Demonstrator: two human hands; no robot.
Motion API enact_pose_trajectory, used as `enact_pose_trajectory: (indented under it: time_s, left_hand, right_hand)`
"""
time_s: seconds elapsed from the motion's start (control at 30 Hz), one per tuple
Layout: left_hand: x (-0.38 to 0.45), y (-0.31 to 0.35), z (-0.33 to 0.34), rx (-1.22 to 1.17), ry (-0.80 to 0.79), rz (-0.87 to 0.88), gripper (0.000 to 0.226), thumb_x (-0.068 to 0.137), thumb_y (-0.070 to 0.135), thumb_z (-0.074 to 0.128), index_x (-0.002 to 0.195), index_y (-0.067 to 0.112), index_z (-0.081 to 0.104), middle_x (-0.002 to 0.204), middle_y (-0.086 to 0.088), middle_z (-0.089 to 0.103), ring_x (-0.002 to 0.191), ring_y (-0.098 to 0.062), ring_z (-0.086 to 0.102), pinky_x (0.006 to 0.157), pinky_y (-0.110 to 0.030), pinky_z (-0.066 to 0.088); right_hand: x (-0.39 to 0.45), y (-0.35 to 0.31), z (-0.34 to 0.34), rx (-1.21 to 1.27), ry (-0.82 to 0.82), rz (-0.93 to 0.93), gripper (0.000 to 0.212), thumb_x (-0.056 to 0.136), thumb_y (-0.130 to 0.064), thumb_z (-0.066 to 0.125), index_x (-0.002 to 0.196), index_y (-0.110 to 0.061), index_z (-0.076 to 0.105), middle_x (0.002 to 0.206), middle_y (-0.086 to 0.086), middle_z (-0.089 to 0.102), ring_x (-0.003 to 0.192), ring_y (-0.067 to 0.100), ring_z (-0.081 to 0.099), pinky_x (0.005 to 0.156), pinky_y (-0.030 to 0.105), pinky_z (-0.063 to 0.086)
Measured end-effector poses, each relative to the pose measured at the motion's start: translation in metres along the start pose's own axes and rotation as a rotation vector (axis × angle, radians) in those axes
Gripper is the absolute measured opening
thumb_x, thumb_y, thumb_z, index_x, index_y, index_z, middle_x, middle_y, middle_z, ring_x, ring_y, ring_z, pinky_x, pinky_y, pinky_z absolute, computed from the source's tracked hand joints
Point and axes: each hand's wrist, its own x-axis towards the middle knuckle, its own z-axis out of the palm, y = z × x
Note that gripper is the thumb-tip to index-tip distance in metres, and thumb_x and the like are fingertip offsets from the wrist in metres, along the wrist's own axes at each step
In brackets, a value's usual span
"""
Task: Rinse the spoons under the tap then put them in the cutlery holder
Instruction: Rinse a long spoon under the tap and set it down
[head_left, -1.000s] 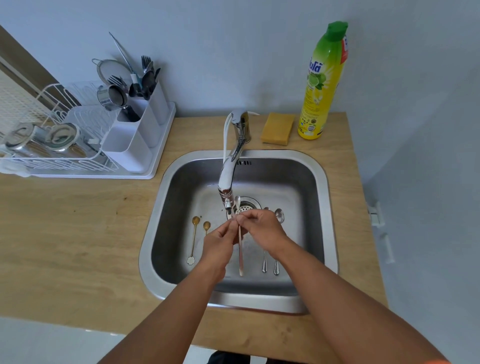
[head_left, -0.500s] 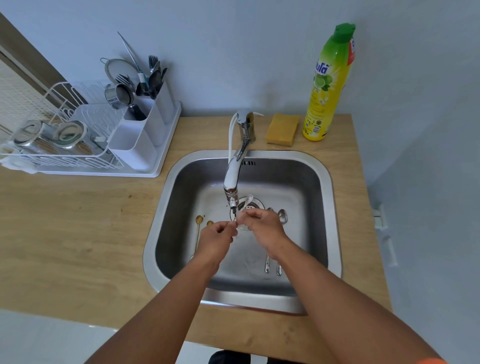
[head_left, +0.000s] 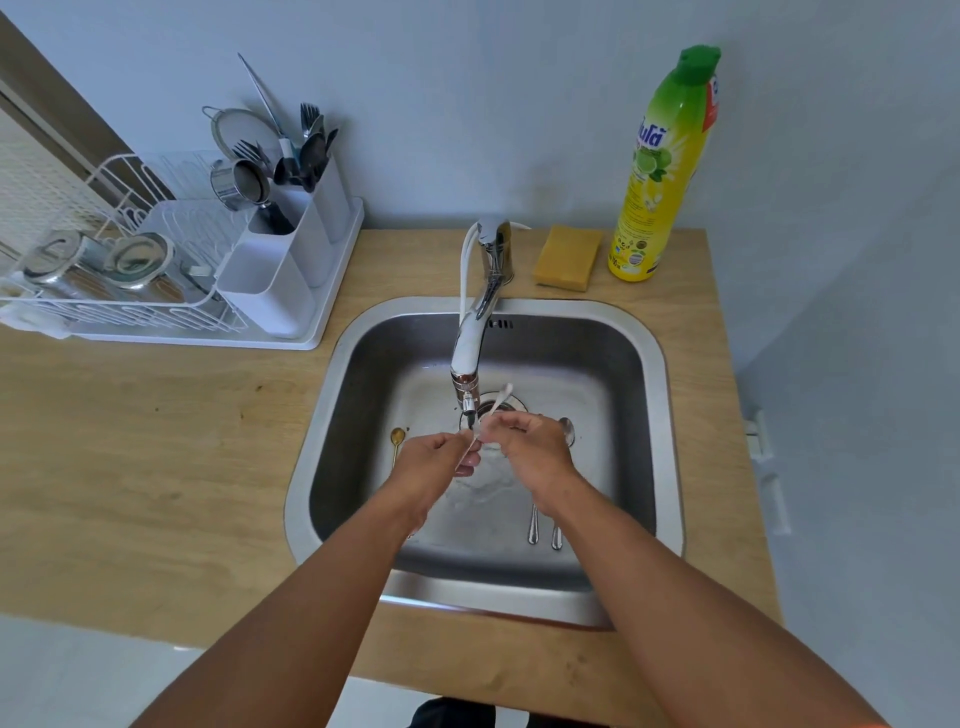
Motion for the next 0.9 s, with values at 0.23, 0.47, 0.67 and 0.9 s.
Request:
enact_pose_trajectory:
  time_s: [0.23, 0.47, 0.67, 0.9]
  left_hand:
    - [-0.005, -0.009, -0.009, 0.005, -0.101, -0.18, 0.035, 0.1, 0.05, 0.062, 0.098, 0.022, 0.082, 0.086, 0.004, 0.075, 0.088, -0.015, 0.068, 0.084, -0.037, 0.049]
    - [-0.012, -0.018, -0.023, -0.16, -0.2, -0.337, 0.026, 0.098, 0.045, 0.067, 0.099, 0.027, 0.086, 0.087, 0.004, 0.075, 0.101, -0.02, 0.068, 0.092, -0.044, 0.051]
    - [-0.003, -0.008, -0.021, -0.23, -0.267, -0.424, 0.023, 0.094, 0.045, 0.072, 0.093, 0.026, 0.086, 0.079, 0.005, 0.069, 0.096, -0.018, 0.067, 0.104, -0.051, 0.045]
    - [0.001, -0.004, -0.013, -0.156, -0.167, -0.345, 0.029, 0.088, 0.055, 0.075, 0.092, 0.026, 0.081, 0.074, 0.006, 0.066, 0.086, -0.016, 0.067, 0.092, -0.045, 0.049]
  right_hand:
    - [0.005, -0.007, -0.01, 0.077, 0.046, 0.011, 0.006, 0.09, -0.019, 0.077, 0.091, -0.015, 0.08, 0.084, 0.0, 0.082, 0.085, 0.011, 0.073, 0.077, 0.023, 0.048]
    - [0.005, -0.005, -0.011, 0.08, 0.029, 0.044, 0.019, 0.096, -0.03, 0.073, 0.104, -0.014, 0.08, 0.089, -0.008, 0.08, 0.065, -0.006, 0.063, 0.068, 0.02, 0.042]
    - [0.002, -0.004, -0.004, 0.076, -0.081, 0.043, 0.019, 0.102, -0.033, 0.064, 0.104, -0.02, 0.077, 0.092, -0.016, 0.077, 0.07, -0.002, 0.056, 0.067, 0.025, 0.039]
    - [-0.003, 0.006, 0.009, 0.101, -0.101, 0.042, 0.012, 0.102, -0.027, 0.064, 0.098, -0.024, 0.075, 0.09, -0.017, 0.079, 0.07, -0.006, 0.062, 0.069, 0.026, 0.042]
